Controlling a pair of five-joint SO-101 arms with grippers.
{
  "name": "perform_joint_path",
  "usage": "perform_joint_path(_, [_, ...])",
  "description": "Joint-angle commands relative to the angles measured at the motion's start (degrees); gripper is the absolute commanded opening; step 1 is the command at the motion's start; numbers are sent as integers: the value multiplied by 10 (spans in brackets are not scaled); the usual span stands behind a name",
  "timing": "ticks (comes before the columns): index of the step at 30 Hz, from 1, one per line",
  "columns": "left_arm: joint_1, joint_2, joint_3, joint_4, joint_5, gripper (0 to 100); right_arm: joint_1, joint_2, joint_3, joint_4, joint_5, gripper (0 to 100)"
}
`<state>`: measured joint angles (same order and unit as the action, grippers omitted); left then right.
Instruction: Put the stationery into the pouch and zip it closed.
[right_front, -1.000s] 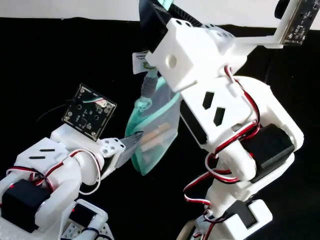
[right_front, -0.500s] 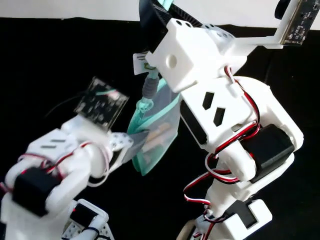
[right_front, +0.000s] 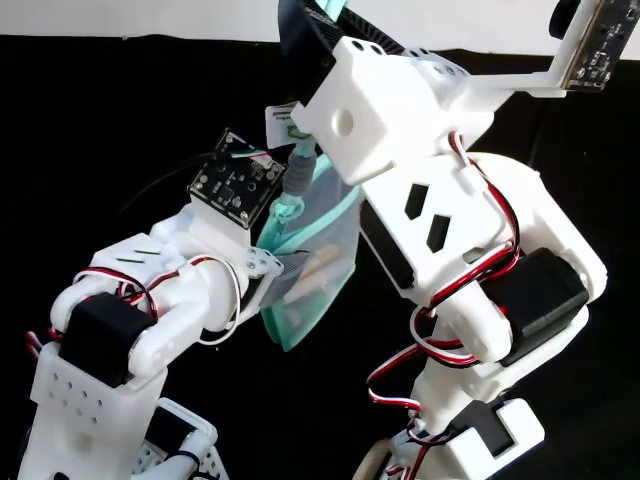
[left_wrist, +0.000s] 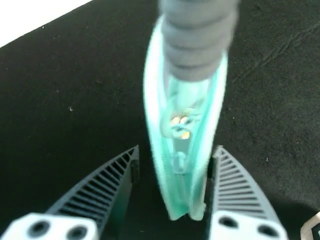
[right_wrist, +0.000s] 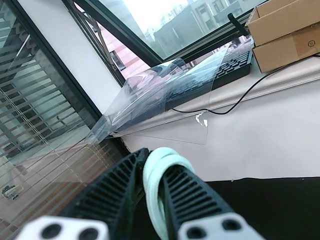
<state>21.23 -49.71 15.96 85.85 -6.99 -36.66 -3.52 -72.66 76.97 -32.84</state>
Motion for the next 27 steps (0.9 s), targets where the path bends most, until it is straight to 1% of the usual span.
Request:
perform_joint_path(1, [5,0,-4,-11,1,98,0,-3,-17,0,3,5])
perform_joint_path(3, [5,0,-6,-12,1,2,0,-3,-17,0,3,5])
perform_joint_path(5, [5,0,-6,-9,1,20,0,-3,-17,0,3,5])
perform_joint_path(9, [5,0,-3,-8,1,7,10,-2,-17,0,4,5])
perform_joint_path(12, [5,0,-3,2,-4,7,48,0,-17,-5,2,5])
perform_joint_path(16, [5,0,-2,28,-41,7,103,0,-15,-6,1,5])
perform_joint_path(22, [5,0,-1,57,-59,7,160,1,-12,-44,1,5])
perform_joint_path(27, [5,0,-1,78,-60,7,201,2,-12,-44,1,5])
